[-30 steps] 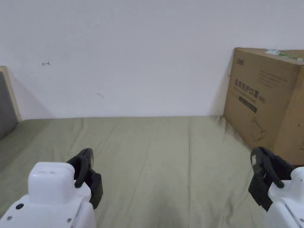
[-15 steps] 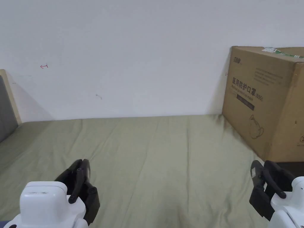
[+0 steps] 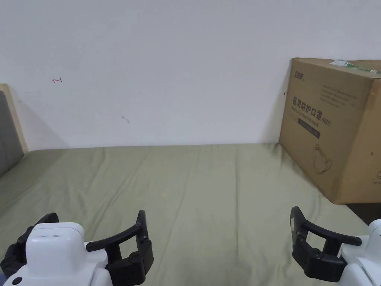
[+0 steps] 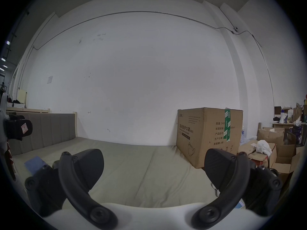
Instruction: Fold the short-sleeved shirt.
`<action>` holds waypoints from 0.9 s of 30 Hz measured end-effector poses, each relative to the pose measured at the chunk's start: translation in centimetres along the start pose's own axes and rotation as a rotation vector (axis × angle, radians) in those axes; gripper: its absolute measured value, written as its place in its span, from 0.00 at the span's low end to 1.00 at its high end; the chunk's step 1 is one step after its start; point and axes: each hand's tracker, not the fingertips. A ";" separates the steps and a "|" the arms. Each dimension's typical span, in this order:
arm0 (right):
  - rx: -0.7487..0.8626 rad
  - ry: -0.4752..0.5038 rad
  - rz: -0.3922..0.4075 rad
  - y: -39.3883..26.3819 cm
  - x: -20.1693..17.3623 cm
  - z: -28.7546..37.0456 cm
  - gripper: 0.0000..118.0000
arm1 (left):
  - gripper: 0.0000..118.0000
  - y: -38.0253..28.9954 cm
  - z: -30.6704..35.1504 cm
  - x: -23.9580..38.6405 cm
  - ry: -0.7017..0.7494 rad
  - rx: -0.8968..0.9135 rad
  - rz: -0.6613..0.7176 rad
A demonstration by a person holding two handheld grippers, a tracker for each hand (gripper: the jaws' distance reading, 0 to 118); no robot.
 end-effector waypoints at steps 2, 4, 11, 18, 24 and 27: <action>-0.006 0.004 0.002 -0.1 -0.2 -0.1 1.00 | 1.00 -0.5 -0.3 -0.3 -0.005 -0.016 0.006; -0.018 0.010 0.009 -0.2 -0.4 -0.2 1.00 | 1.00 -0.3 -0.4 -0.4 -0.016 -0.014 -0.013; -0.040 0.018 0.019 -0.5 -1.0 -0.4 1.00 | 1.00 -1.1 -1.2 -0.9 -0.014 -0.042 -0.006; -0.059 0.021 0.025 -0.7 -1.4 -0.7 1.00 | 1.00 -2.0 -1.4 -1.3 -0.002 -0.030 -0.021; -0.073 0.023 0.028 -1.0 -1.8 -0.7 1.00 | 1.00 -2.2 -0.9 -0.8 -0.066 -0.021 -0.034; -0.079 0.026 0.035 -1.1 -2.0 -0.8 1.00 | 1.00 -2.1 -0.7 -0.3 -0.079 -0.024 -0.039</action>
